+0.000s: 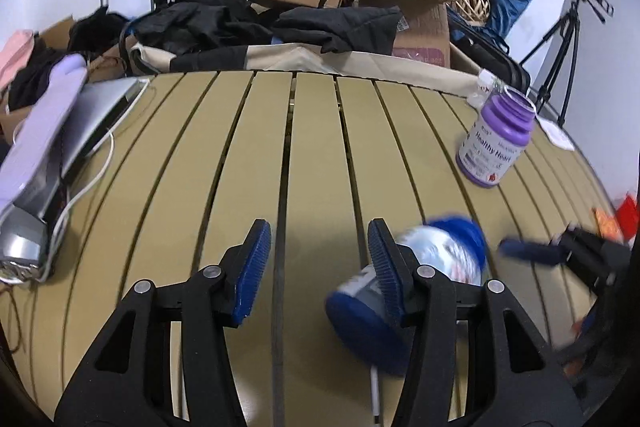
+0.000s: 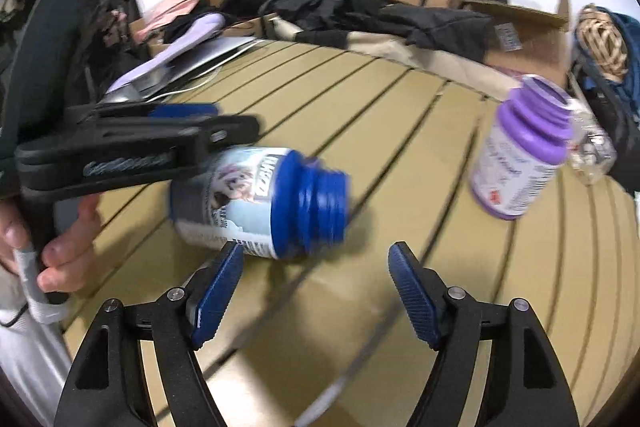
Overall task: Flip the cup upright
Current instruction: 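Lift and rotate the bottle cap-up with the left gripper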
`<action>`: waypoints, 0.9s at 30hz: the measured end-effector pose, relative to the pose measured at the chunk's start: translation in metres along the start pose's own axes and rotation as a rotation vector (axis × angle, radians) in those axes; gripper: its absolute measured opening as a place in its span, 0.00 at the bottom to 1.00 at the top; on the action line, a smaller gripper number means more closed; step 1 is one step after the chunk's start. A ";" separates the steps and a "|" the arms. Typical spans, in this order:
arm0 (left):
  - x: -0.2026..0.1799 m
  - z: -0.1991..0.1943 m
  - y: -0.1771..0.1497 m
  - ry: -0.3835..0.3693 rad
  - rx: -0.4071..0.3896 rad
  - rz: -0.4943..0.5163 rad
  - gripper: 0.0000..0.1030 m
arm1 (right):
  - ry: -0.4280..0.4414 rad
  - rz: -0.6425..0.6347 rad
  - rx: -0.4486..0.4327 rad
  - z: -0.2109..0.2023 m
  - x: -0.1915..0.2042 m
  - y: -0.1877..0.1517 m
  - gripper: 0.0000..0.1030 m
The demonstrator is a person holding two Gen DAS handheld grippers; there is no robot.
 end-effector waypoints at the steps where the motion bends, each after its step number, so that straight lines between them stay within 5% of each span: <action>1: -0.003 -0.001 -0.002 0.016 0.007 0.031 0.45 | -0.013 0.020 0.000 0.000 -0.006 0.001 0.77; 5: -0.017 -0.005 -0.002 0.005 0.027 0.103 0.47 | -0.046 0.094 0.004 0.000 -0.024 0.001 0.77; 7: -0.025 -0.009 0.001 -0.027 0.042 0.111 0.60 | -0.046 0.119 0.003 -0.001 -0.031 0.002 0.77; 12: -0.050 -0.008 0.000 -0.136 0.110 0.116 0.76 | -0.053 0.153 -0.027 -0.012 -0.045 0.007 0.77; 17: -0.071 0.022 -0.020 -0.108 0.255 0.219 0.76 | -0.061 0.262 -0.037 -0.019 -0.065 0.015 0.77; 21: -0.076 0.044 -0.031 -0.061 0.345 0.233 0.58 | -0.025 0.277 -0.076 -0.032 -0.069 0.019 0.77; 27: -0.076 0.034 -0.020 -0.051 0.257 0.220 0.58 | -0.016 0.278 -0.088 -0.037 -0.074 0.020 0.77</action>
Point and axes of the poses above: each gripper's, at about its wrist camera, not at the fingertips, and z roughly the way its jaws point, x to its left, y to its top, the point moved 7 cm from there along z, roughly the way its jaws point, and after that the axes turned 15 degrees about -y, right-handed, at the moved point
